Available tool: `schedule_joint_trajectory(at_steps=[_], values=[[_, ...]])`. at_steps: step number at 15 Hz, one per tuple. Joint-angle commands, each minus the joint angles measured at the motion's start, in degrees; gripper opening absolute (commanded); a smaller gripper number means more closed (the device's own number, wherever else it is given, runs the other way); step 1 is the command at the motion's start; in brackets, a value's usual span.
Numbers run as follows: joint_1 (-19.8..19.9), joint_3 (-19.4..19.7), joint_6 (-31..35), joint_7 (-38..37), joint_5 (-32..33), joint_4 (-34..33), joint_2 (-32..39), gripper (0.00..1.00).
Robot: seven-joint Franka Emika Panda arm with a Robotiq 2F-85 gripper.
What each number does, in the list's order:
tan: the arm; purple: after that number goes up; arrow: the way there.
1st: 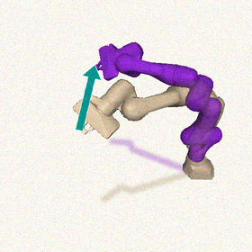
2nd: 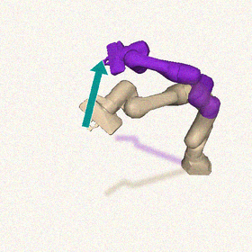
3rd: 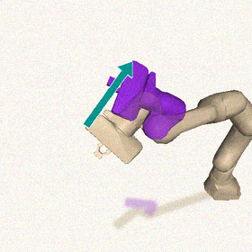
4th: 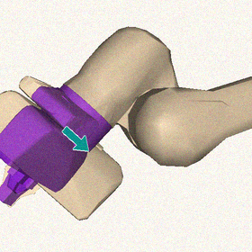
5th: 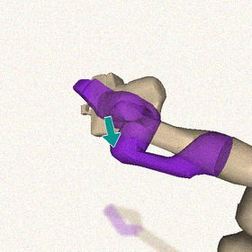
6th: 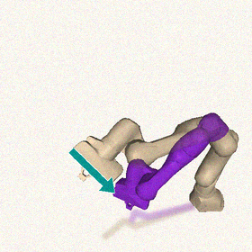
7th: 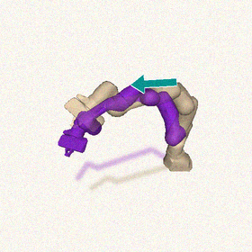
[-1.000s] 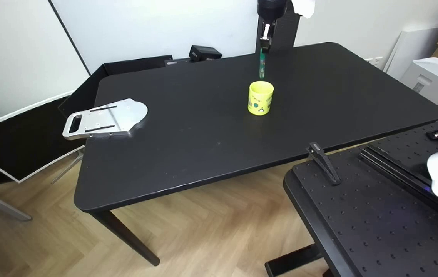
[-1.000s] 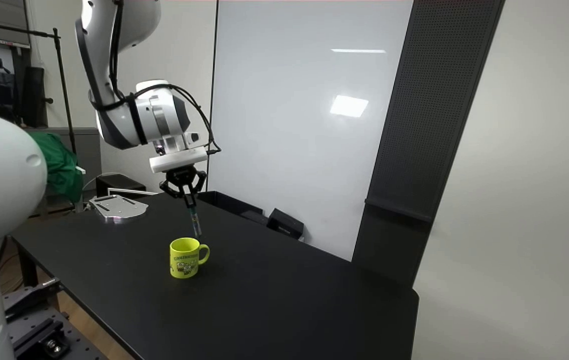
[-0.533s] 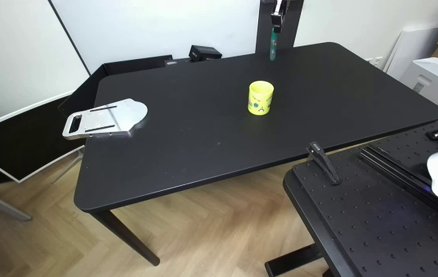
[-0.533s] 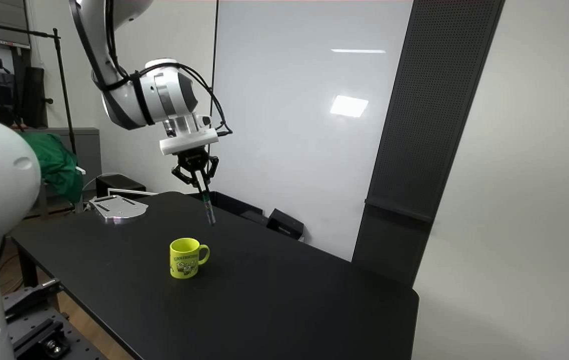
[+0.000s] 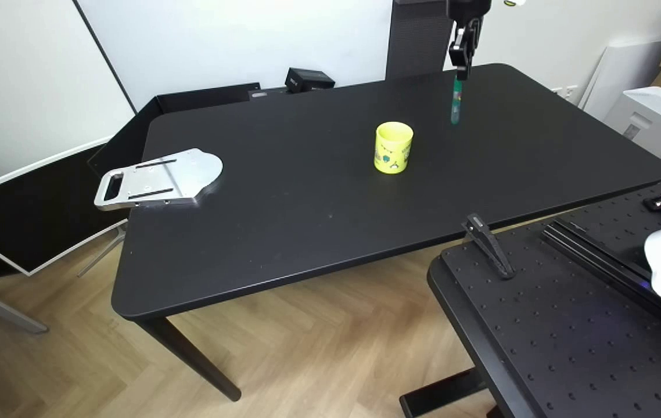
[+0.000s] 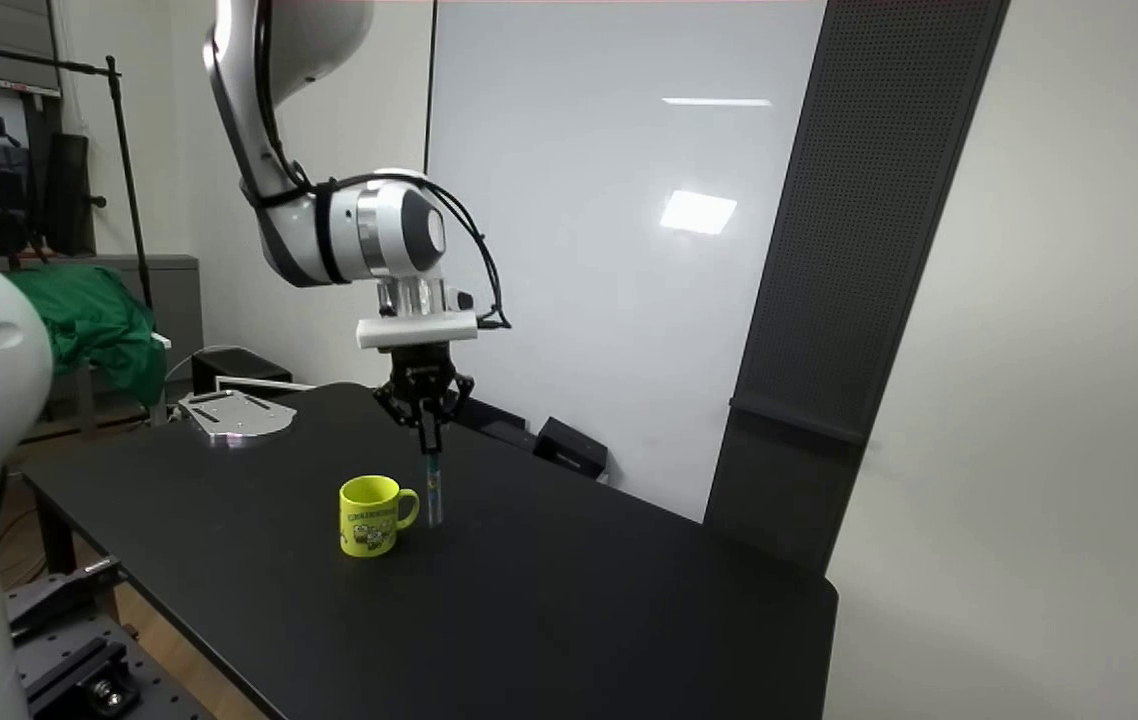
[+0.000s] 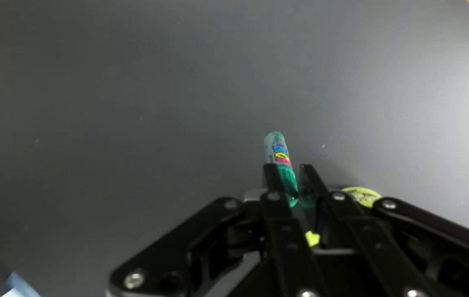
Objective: Take the marker out of the cup and put it on the table
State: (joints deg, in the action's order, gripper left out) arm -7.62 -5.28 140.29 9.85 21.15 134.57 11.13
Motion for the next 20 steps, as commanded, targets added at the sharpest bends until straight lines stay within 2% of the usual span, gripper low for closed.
schedule_joint_trajectory(at_steps=[1,8,12,20], values=[[3.2,0.3,-6.4,6.3,-6.7,-4.3,7.5,0.04],[6.1,1.1,-13.9,8.2,-9.5,-12.3,21.0,0.04],[5.4,1.3,-16.1,7.0,-8.5,-15.9,23.8,0.04],[1.0,2.8,-4.3,1.3,-2.4,-14.0,25.6,0.04]])
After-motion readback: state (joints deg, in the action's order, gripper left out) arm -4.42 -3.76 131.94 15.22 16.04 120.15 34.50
